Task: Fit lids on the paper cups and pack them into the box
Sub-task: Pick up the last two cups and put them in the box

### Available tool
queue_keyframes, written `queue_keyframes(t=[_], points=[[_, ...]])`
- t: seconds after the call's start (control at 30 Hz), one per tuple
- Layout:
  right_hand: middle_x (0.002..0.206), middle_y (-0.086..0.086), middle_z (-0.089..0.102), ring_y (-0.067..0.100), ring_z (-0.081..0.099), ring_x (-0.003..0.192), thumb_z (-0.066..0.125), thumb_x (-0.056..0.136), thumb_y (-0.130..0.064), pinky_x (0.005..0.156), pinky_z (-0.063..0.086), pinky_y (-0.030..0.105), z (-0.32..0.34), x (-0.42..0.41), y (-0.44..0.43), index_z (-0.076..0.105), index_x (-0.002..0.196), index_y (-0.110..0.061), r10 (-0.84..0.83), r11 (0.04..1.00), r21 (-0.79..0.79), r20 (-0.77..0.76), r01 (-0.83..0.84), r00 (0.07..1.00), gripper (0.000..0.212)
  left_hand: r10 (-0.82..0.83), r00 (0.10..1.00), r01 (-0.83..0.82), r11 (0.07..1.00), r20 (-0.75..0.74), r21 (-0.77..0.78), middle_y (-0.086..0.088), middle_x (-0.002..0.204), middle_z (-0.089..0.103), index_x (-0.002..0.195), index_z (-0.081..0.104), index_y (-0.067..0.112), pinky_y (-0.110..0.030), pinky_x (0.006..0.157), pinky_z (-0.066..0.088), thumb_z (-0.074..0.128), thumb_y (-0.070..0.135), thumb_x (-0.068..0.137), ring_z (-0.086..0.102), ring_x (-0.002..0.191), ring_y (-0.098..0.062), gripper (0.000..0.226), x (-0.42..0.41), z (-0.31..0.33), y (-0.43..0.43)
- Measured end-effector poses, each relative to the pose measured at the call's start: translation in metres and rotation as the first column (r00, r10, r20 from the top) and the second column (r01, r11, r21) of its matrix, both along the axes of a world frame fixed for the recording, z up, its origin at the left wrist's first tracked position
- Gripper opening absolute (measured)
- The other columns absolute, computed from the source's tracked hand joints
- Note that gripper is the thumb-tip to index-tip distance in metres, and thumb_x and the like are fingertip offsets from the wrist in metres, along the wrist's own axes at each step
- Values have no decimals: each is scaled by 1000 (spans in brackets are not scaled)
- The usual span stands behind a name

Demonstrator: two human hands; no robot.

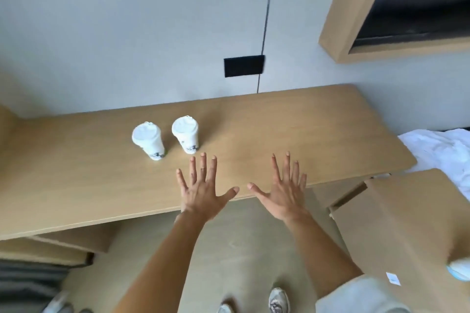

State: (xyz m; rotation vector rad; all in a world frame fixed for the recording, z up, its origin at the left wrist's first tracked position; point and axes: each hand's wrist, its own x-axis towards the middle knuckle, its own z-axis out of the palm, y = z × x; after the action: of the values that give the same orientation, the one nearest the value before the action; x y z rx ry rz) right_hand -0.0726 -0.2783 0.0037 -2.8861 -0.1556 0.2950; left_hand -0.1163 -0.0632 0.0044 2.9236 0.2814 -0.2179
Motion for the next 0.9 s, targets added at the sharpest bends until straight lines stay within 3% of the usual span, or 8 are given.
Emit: queue_keyframes(t=[0.27,0.37,0.43,0.53,0.63,0.77,0.83,0.9], points=[[176,16,-3,36,11,161,44,83,-88,127,12,55,-27,32,132,11,168,-20,199,966,139,134,-218,971,114,310,950,-305,945,28,-116,4,169,-27,163,-16,27,-62,124,-12,29,91,83,-25,157,-26,111,-20,-30,99],[174,21,8,36,16,160,55,81,-82,128,19,50,-46,46,168,14,166,-13,128,929,331,131,-165,983,117,478,876,-444,852,67,-277,5,172,-14,165,-7,26,-57,126,-8,41,87,82,-15,160,-26,113,-12,-46,120],[175,18,6,31,10,162,71,83,-68,129,15,40,-59,58,190,10,167,-11,58,864,496,66,-83,996,118,621,776,-517,728,112,-451,1,174,3,165,5,22,-54,128,3,56,78,82,0,161,-26,112,2,-58,132],[176,12,7,23,8,162,83,82,-51,127,10,26,-77,78,217,7,167,-9,-54,753,658,8,36,999,121,763,627,-511,556,158,-656,-5,169,28,163,19,17,-47,125,27,76,59,81,23,157,-24,109,27,-72,146],[173,9,18,18,15,160,89,78,-45,126,16,27,-99,102,247,12,166,-10,-128,634,763,-57,126,990,122,849,513,-519,423,124,-743,-4,160,42,161,25,22,-44,117,40,86,51,75,41,147,-22,109,62,-89,163],[155,5,47,17,43,145,94,68,-43,120,37,30,-119,133,281,36,157,-13,-221,495,851,-71,175,973,111,892,415,-475,378,177,-795,5,152,51,154,38,27,-44,114,44,93,43,69,49,141,-16,103,103,-109,184],[142,-1,57,8,54,132,98,66,-31,109,40,15,-126,147,294,47,150,-16,-238,435,886,-62,163,969,99,904,381,-440,360,192,-823,17,144,56,146,45,35,-35,111,46,95,41,66,52,136,-7,94,118,-115,190],[135,-4,62,8,59,126,97,70,-22,102,42,9,-132,159,303,53,143,-21,-256,396,904,-62,163,965,85,918,350,-421,334,188,-843,28,127,61,128,51,50,-31,105,49,96,40,66,57,125,0,78,128,-120,193]])
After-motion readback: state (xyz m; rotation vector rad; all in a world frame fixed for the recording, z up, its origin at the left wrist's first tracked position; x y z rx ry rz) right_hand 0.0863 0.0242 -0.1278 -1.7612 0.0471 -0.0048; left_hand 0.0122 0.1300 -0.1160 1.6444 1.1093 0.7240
